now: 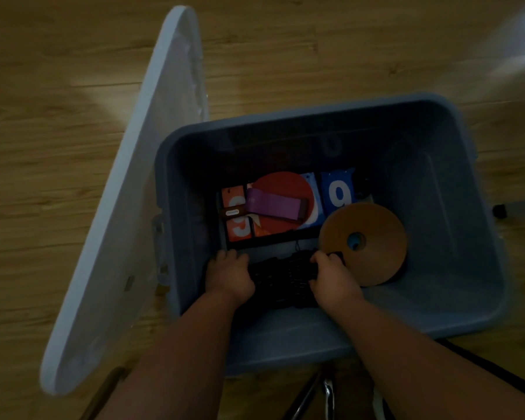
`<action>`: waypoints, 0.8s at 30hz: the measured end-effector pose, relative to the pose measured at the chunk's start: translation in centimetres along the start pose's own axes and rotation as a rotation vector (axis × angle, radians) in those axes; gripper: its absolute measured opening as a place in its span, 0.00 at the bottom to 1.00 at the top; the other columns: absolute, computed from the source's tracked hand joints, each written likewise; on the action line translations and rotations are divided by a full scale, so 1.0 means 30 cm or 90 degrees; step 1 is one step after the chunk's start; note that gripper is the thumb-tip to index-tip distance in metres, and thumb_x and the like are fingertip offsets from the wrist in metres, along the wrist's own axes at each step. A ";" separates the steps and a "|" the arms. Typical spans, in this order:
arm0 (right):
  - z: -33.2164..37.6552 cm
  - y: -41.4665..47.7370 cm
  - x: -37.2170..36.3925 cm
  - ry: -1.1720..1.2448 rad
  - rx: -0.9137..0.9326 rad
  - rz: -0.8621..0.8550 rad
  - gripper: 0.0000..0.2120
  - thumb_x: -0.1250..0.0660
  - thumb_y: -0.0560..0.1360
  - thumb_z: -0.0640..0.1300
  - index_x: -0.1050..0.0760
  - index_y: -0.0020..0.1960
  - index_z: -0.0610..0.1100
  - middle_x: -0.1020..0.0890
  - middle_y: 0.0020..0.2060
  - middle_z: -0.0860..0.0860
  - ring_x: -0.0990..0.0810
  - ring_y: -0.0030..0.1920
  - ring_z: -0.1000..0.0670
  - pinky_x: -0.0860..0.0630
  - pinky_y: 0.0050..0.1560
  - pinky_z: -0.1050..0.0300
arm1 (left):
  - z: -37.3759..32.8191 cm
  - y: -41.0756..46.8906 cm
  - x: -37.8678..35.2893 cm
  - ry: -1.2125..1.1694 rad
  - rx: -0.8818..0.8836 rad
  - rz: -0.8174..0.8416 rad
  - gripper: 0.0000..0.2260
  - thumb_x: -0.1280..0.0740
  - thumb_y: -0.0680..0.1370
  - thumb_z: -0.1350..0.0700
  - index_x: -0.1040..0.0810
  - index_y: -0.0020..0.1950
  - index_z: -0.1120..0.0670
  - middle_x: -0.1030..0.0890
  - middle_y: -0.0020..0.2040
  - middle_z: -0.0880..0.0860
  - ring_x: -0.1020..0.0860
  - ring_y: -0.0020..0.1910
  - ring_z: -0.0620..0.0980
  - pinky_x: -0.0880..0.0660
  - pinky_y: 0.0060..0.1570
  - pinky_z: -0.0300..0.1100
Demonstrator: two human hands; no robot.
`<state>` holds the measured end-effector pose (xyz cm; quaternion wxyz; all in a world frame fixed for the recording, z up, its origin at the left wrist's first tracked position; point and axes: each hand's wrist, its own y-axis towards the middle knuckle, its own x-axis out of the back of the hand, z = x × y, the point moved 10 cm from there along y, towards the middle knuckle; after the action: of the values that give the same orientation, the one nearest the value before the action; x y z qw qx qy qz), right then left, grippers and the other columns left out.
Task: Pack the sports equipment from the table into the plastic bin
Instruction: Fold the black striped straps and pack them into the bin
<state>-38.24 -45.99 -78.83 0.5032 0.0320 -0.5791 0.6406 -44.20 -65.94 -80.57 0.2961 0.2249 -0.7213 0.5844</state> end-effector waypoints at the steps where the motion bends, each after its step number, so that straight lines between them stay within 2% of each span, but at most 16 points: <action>1: -0.001 -0.002 0.000 -0.002 0.000 0.006 0.15 0.35 0.78 0.38 0.31 0.63 0.44 0.29 0.58 0.44 0.25 0.50 0.45 0.23 0.51 0.49 | 0.002 0.001 -0.002 0.020 0.005 0.002 0.21 0.36 0.75 0.54 0.28 0.67 0.54 0.29 0.66 0.56 0.33 0.65 0.57 0.35 0.62 0.47; 4: 0.006 -0.002 0.023 0.025 0.001 0.007 0.18 0.34 0.78 0.41 0.32 0.67 0.45 0.29 0.60 0.44 0.25 0.53 0.44 0.23 0.53 0.46 | 0.003 0.009 0.024 -0.025 0.029 -0.032 0.20 0.35 0.75 0.53 0.27 0.66 0.54 0.30 0.66 0.57 0.35 0.66 0.57 0.35 0.62 0.48; 7: 0.042 0.010 0.096 0.071 0.002 -0.021 0.17 0.36 0.80 0.45 0.31 0.66 0.43 0.30 0.60 0.44 0.26 0.53 0.45 0.24 0.52 0.49 | -0.012 -0.008 0.114 -0.110 0.039 -0.136 0.16 0.35 0.75 0.56 0.25 0.62 0.56 0.28 0.64 0.57 0.33 0.64 0.57 0.32 0.60 0.49; 9: 0.081 0.015 0.173 0.128 0.010 -0.052 0.12 0.38 0.81 0.45 0.29 0.63 0.42 0.29 0.59 0.44 0.26 0.52 0.46 0.25 0.51 0.52 | -0.027 -0.029 0.209 -0.205 0.030 -0.219 0.12 0.36 0.74 0.61 0.22 0.57 0.58 0.25 0.60 0.58 0.30 0.60 0.58 0.30 0.57 0.48; 12: 0.131 -0.011 0.299 0.228 0.009 -0.072 0.08 0.39 0.82 0.44 0.26 0.58 0.42 0.24 0.54 0.43 0.24 0.48 0.48 0.27 0.42 0.56 | -0.049 -0.064 0.356 -0.418 0.014 -0.320 0.10 0.38 0.74 0.65 0.19 0.47 0.58 0.21 0.51 0.55 0.23 0.52 0.55 0.24 0.51 0.47; 15: 0.168 -0.102 0.428 0.338 0.006 -0.071 0.09 0.40 0.82 0.45 0.25 0.55 0.40 0.22 0.46 0.45 0.25 0.44 0.49 0.28 0.43 0.55 | -0.108 -0.109 0.469 -0.675 0.038 -0.292 0.12 0.40 0.75 0.66 0.22 0.42 0.51 0.20 0.46 0.53 0.22 0.43 0.50 0.25 0.41 0.42; 18: 0.186 -0.217 0.546 0.369 0.011 -0.107 0.09 0.40 0.82 0.46 0.25 0.52 0.40 0.24 0.42 0.48 0.25 0.45 0.49 0.27 0.46 0.53 | -0.204 -0.173 0.570 -0.780 -0.006 -0.262 0.13 0.41 0.76 0.67 0.22 0.41 0.52 0.21 0.43 0.52 0.24 0.40 0.49 0.28 0.34 0.38; 20: 0.191 -0.289 0.598 0.384 0.013 -0.122 0.11 0.41 0.82 0.46 0.25 0.53 0.39 0.23 0.44 0.46 0.24 0.46 0.47 0.25 0.50 0.49 | -0.271 -0.225 0.618 -0.816 -0.037 -0.237 0.12 0.40 0.77 0.67 0.21 0.43 0.53 0.20 0.45 0.54 0.23 0.43 0.50 0.27 0.36 0.38; 22: 0.192 -0.397 0.655 0.406 0.014 -0.145 0.13 0.41 0.83 0.47 0.25 0.56 0.38 0.21 0.48 0.44 0.23 0.47 0.45 0.24 0.52 0.47 | -0.341 -0.312 0.671 -0.831 -0.076 -0.221 0.11 0.39 0.78 0.66 0.21 0.43 0.53 0.19 0.45 0.55 0.22 0.45 0.52 0.26 0.41 0.42; 24: 0.188 -0.526 0.733 0.432 0.020 -0.183 0.13 0.40 0.83 0.49 0.23 0.56 0.40 0.19 0.49 0.44 0.21 0.47 0.46 0.24 0.47 0.50 | -0.430 -0.423 0.738 -0.854 -0.122 -0.194 0.10 0.39 0.79 0.66 0.21 0.44 0.55 0.20 0.45 0.55 0.22 0.45 0.52 0.26 0.42 0.42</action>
<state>-41.34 -39.79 -52.08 0.7510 -0.0934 -0.3592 0.5461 -49.57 -55.61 -54.46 -0.1163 0.6093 -0.7572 0.2046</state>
